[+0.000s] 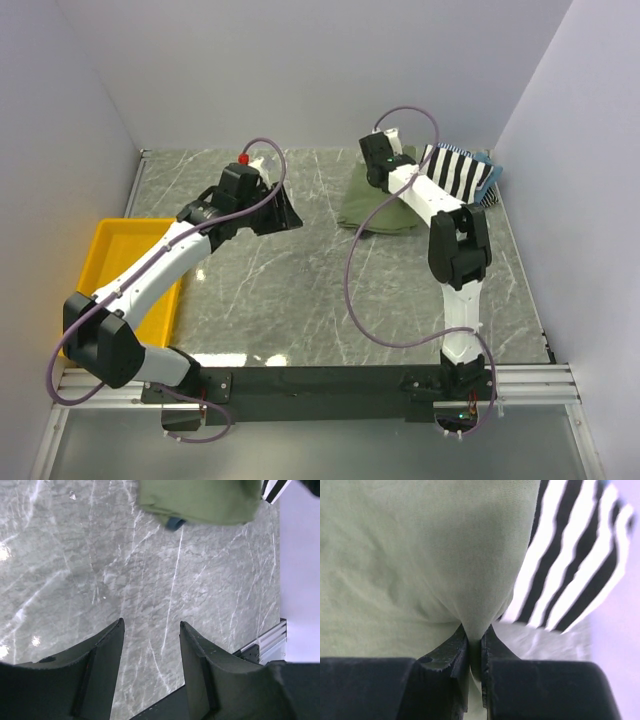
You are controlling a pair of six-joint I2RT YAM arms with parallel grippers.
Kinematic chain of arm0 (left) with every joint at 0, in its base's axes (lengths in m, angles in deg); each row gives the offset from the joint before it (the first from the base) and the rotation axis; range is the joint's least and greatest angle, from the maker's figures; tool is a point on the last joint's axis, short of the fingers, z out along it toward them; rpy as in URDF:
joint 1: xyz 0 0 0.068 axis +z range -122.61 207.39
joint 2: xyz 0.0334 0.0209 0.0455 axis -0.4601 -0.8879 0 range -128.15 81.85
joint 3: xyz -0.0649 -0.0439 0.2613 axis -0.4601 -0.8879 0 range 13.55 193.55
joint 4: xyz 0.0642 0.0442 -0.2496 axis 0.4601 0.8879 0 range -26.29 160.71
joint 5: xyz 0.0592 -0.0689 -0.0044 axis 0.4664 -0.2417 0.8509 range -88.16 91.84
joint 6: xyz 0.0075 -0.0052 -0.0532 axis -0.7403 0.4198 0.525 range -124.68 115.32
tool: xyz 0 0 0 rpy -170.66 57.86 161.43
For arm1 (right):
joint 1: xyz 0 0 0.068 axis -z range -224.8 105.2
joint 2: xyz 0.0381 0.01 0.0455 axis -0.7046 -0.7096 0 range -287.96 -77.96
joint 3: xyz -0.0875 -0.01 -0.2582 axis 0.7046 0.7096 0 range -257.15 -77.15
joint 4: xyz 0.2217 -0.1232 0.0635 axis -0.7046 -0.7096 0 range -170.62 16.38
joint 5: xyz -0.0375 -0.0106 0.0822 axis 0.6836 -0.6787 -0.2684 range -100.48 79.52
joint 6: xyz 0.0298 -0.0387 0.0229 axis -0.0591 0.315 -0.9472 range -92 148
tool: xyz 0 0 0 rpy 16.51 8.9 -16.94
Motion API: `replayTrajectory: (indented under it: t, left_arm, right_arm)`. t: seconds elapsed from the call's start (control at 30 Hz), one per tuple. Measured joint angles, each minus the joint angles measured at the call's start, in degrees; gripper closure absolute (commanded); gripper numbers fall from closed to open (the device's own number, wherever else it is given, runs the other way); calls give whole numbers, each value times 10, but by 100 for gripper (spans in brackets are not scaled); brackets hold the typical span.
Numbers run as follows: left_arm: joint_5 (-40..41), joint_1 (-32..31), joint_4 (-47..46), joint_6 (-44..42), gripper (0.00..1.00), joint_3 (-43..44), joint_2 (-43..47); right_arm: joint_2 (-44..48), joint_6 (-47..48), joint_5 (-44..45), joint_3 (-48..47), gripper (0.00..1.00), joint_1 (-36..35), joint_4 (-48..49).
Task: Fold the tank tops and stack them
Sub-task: Neatly place the folded tank top to the corner
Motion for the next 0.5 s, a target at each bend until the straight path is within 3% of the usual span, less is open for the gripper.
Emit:
replayTrajectory:
  t: [0.5]
  left_arm:
    - [-55, 23, -3, -30, 47, -10, -30]
  right_arm:
    - [-58, 177, 55, -104, 100, 42, 25]
